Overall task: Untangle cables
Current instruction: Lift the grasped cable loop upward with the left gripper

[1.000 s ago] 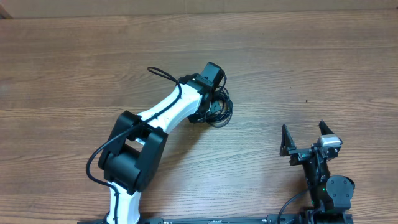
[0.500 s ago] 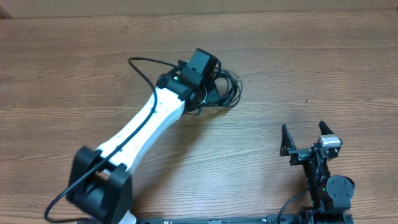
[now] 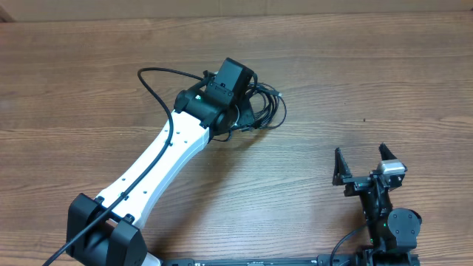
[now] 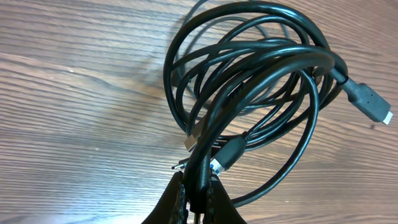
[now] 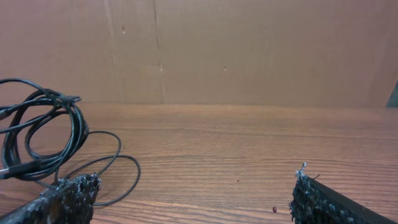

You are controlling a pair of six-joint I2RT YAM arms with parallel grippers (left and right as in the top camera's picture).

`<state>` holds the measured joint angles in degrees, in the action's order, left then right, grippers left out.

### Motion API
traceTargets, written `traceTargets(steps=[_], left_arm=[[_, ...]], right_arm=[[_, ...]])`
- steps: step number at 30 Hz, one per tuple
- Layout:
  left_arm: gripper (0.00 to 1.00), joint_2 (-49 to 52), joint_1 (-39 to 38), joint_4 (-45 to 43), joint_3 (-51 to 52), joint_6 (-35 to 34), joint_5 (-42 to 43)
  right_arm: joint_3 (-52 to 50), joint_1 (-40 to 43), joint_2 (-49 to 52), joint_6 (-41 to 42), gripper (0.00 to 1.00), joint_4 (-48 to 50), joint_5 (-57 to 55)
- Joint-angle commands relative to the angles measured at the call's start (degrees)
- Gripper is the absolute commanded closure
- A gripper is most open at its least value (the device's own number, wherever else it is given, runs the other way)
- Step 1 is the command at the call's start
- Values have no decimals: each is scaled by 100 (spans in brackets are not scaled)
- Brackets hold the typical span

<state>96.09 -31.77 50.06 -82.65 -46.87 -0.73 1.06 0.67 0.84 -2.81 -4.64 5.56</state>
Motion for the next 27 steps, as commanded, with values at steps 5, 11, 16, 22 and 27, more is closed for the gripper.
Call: traceTargets(steps=[5,11,16,22,27], left_arm=[[96,-170,37,-9,-103,809,197],[96,-173,262,-466,-282,2459,2033],[96,-173,601,179,-518,560,645],[96,-170,682,-72,-514,1928,2267],[96,-170,671,389,-514,1200,1049]], right_arm=[[-59,-28,-61,-7,0,24,-17],[-59,-28,-61,-9,0,24,-17],[-59,-28,-61,-9,0,24,-15],[-59,-28,-61,-7,0,24,-15],[-59,-28,-61,-9,0,24,-17]])
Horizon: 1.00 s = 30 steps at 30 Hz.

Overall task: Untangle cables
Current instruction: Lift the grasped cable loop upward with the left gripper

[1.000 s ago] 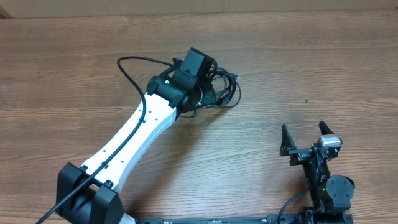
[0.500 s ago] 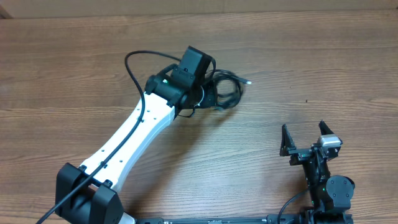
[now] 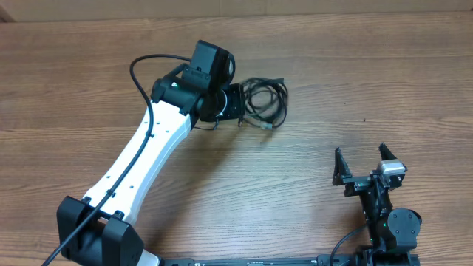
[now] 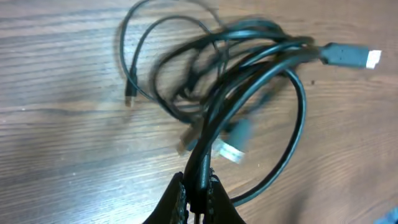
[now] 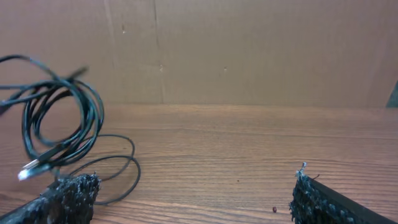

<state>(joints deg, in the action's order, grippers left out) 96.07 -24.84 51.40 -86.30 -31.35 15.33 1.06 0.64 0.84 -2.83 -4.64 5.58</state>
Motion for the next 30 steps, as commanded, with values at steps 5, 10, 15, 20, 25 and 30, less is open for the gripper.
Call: traceTargets(steps=[5,10,15,20,25,30], left_arm=[[96,-168,28,-39,-151,586,1029],[96,-168,72,179,-157,-92,-192],[96,-168,74,382,-157,-74,-396],[96,-168,85,522,-157,-107,-1259],[96,-168,83,577,-157,-146,-1436],[96,-168,81,562,-157,-144,-1423]], right_arm=[[-59,-26,-61,-4,0,24,-17],[-59,-26,-61,-4,0,24,-17],[-59,-26,-61,-4,0,24,-17],[-59,-26,-61,-4,0,24,-17],[-59,-26,-61,-4,0,24,-20],[-59,-26,-61,-7,0,24,-20]])
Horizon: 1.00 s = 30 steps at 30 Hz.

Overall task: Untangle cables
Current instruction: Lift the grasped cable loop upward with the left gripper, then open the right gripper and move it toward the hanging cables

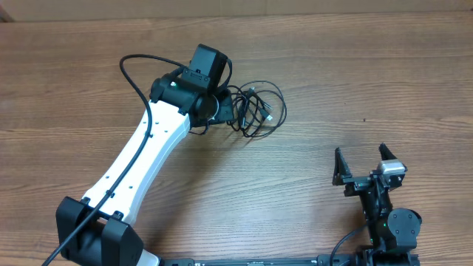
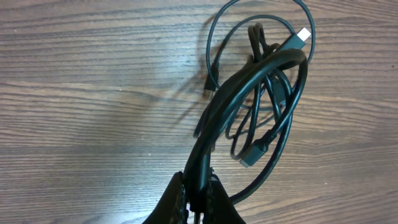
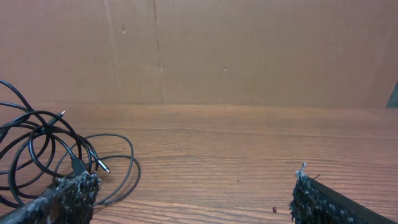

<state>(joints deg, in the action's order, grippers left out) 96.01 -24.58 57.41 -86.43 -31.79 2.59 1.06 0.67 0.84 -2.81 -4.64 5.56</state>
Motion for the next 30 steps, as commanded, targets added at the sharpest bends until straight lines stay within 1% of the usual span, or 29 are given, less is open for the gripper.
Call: traceTargets(steps=[1,4,7,9,13,14,17,20,21,23,25,28,30], left_arm=[[96,-162,57,-28,-144,-98,-149],[96,-162,57,7,-142,-28,-151],[96,-162,50,68,-142,221,-149],[96,-162,52,114,-142,269,-149],[96,-162,50,103,-142,264,-46],[96,-162,50,83,-142,264,26],[96,-162,50,59,-142,264,225],[96,-162,50,83,-142,264,245],[96,-162,50,94,-142,267,297],[96,-162,50,116,-142,267,549],[96,-162,50,116,-142,297,951],[96,-162,50,-35,-142,721,2065],[96,-162,50,-164,-144,1012,2564]], right_arm=[[-59,-28,-61,-7,0,24,-15],[-59,-28,-61,-9,0,24,-15],[-59,-28,-61,-4,0,293,68],[-59,-33,-61,365,0,474,868],[-59,-33,-61,1751,0,409,3440],[-59,-33,-61,1912,0,459,3762],[-57,-33,-61,2468,0,833,4297],[-7,-28,-61,2850,0,1869,4719],[92,-28,-61,2907,0,2103,4725],[448,-17,-61,2863,0,2173,4695],[894,55,-37,2647,0,1878,4647],[1801,289,160,2024,0,719,4551],[2472,470,428,1425,0,-404,4483]])
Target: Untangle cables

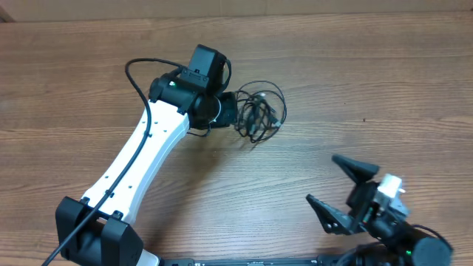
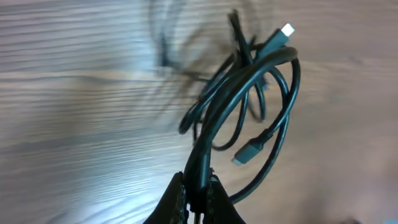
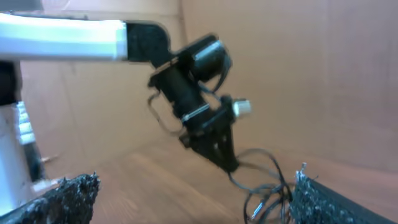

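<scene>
A tangled bundle of black cables (image 1: 259,112) hangs at the table's upper middle, lifted off the wood by my left gripper (image 1: 228,109), which is shut on a thick strand. In the left wrist view that strand runs up from between the fingers (image 2: 200,186) into the loops (image 2: 249,99), with a silver-tipped plug (image 2: 286,29) and a dark plug (image 2: 249,151) dangling. My right gripper (image 1: 346,190) stands open at the lower right, turned toward the bundle. Its wrist view shows the left arm's wrist (image 3: 193,81) and thin cable loops (image 3: 264,190) beyond its wide-spread fingers (image 3: 68,194).
Bare wooden table (image 1: 369,66) all around. The white left arm (image 1: 148,162) slants from the lower left up to the bundle. A cardboard wall (image 3: 323,74) backs the far edge.
My right arm has swung from facing the far wall to facing the left arm and the bundle, its gripper still open. The left gripper keeps its hold, the bundle shifted slightly and blurred.
My left gripper was shut on a thick strand of the coiled bundle throughout. The bundle stood a little right of centre, then was further up and left with its loops looser. The right arm stayed parked until now, when it has turned toward the bundle.
</scene>
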You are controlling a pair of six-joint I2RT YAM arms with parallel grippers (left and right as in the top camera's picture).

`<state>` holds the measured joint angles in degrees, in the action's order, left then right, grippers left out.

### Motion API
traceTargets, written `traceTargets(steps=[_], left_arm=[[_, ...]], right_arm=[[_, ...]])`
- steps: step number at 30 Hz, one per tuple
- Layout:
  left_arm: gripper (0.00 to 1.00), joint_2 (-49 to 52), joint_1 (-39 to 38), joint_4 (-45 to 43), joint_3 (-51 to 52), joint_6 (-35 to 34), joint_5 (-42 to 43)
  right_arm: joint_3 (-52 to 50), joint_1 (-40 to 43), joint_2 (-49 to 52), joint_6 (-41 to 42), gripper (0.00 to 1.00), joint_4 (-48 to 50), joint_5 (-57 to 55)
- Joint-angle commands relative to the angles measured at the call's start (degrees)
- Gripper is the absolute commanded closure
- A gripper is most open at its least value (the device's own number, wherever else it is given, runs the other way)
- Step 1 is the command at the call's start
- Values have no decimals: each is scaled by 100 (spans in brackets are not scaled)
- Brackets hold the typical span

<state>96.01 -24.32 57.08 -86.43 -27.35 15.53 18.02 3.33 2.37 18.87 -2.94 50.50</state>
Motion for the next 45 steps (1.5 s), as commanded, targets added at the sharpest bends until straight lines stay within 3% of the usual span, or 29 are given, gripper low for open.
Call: traceTargets(steps=[1,6,12,16,18,20,24,27,32,36,45], left_arm=[[96,-162,26,-190,-144,621,1425],[96,-168,85,-776,-153,616,2398],[96,-168,173,-1220,-160,398,3141],[96,-168,190,-1375,-162,400,3932],[96,-175,190,-1484,-162,400,4177],[96,-199,210,-1469,-162,334,3816],[96,-286,398,-1021,-162,-254,2590],[96,-352,612,-841,-164,-251,2253],[96,-367,813,-817,-164,-247,3154],[96,-367,789,-876,-164,-245,3860],[96,-367,682,-935,-164,-249,3694]], right_arm=[[1137,286,474,-1040,0,-1204,-90],[2400,446,1600,-1683,0,-3136,-190],[2710,428,2326,-1421,0,-3056,1480],[2708,428,2549,-1412,0,-3058,1464],[2710,428,2658,-883,0,-3058,1119],[2712,428,2734,-385,0,-3060,745],[2914,428,2734,-380,0,-3377,195],[3272,426,2756,-385,0,-3985,-592],[3919,413,2940,-387,0,-4996,-1685],[4258,411,3097,-391,0,-5281,-1762],[5209,33,4323,-684,0,-6159,-2201]])
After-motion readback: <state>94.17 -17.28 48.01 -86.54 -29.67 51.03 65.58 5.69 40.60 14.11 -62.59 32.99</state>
